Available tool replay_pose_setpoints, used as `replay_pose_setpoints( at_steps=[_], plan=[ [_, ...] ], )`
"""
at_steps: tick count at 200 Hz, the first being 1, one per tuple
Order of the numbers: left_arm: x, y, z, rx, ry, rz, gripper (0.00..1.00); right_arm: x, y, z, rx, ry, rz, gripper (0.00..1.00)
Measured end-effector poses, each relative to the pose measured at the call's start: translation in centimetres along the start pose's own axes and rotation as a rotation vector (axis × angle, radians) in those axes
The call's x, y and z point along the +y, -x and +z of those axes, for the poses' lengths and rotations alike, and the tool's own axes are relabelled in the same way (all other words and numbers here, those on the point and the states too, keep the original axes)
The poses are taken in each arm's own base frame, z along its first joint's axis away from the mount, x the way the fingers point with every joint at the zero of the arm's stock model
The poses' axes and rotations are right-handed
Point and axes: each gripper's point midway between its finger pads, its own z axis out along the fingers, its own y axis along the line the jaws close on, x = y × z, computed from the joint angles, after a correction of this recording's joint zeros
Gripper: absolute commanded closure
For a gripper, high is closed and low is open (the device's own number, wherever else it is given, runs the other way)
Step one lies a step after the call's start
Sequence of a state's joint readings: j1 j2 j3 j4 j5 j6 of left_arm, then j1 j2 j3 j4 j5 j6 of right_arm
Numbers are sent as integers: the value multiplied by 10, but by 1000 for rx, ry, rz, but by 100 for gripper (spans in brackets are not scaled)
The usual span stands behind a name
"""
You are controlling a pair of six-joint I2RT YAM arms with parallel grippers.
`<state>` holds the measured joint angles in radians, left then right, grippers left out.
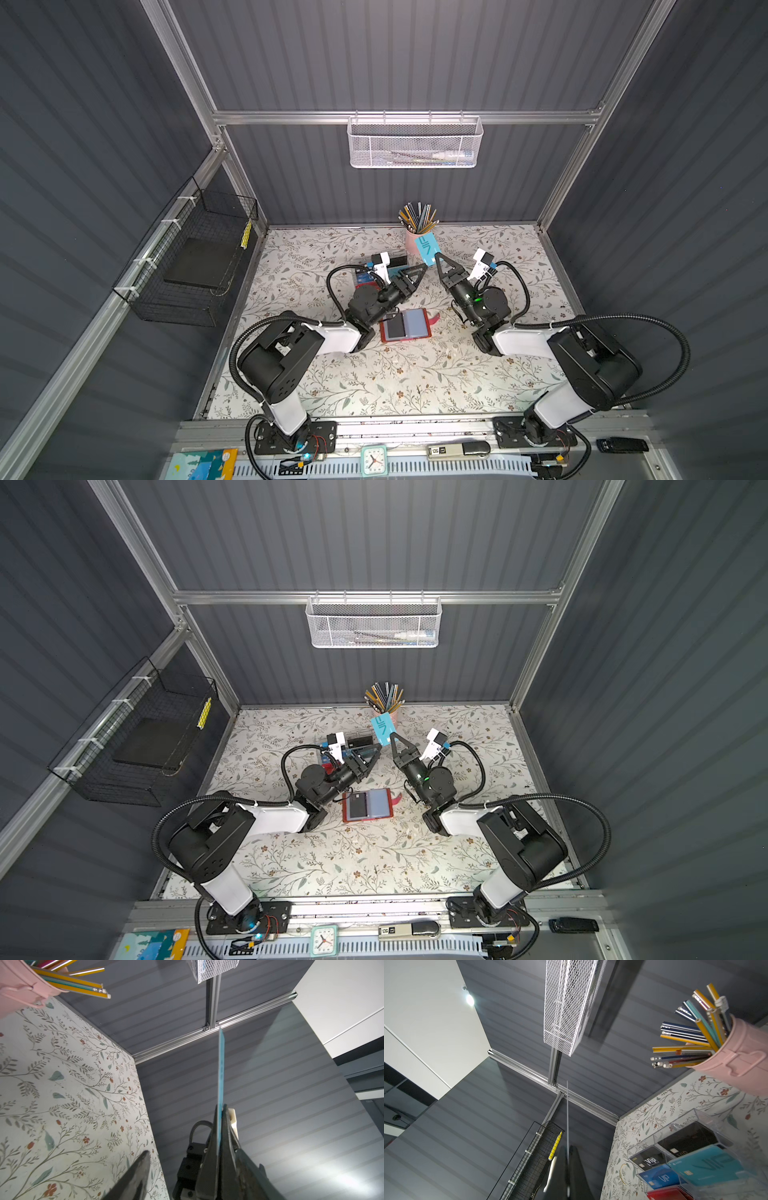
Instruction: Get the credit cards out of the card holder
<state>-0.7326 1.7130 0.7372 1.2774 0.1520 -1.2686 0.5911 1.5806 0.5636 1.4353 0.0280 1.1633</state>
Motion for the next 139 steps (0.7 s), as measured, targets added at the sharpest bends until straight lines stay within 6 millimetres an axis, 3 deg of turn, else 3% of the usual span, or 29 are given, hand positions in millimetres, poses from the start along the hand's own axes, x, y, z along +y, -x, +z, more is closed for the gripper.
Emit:
replay_pose_setpoints(
  at_steps=[32, 80, 139],
  plan=[
    [-12, 0, 6, -26, -48, 5, 46, 2, 1, 0, -14, 3, 3, 100],
    [-9, -14, 17, -24, -56, -5, 57, 1, 2, 0, -31, -5, 5, 100],
    [-15, -9, 18, -64, -79, -1, 66, -7, 2, 0, -37, -26, 4, 100]
  ],
)
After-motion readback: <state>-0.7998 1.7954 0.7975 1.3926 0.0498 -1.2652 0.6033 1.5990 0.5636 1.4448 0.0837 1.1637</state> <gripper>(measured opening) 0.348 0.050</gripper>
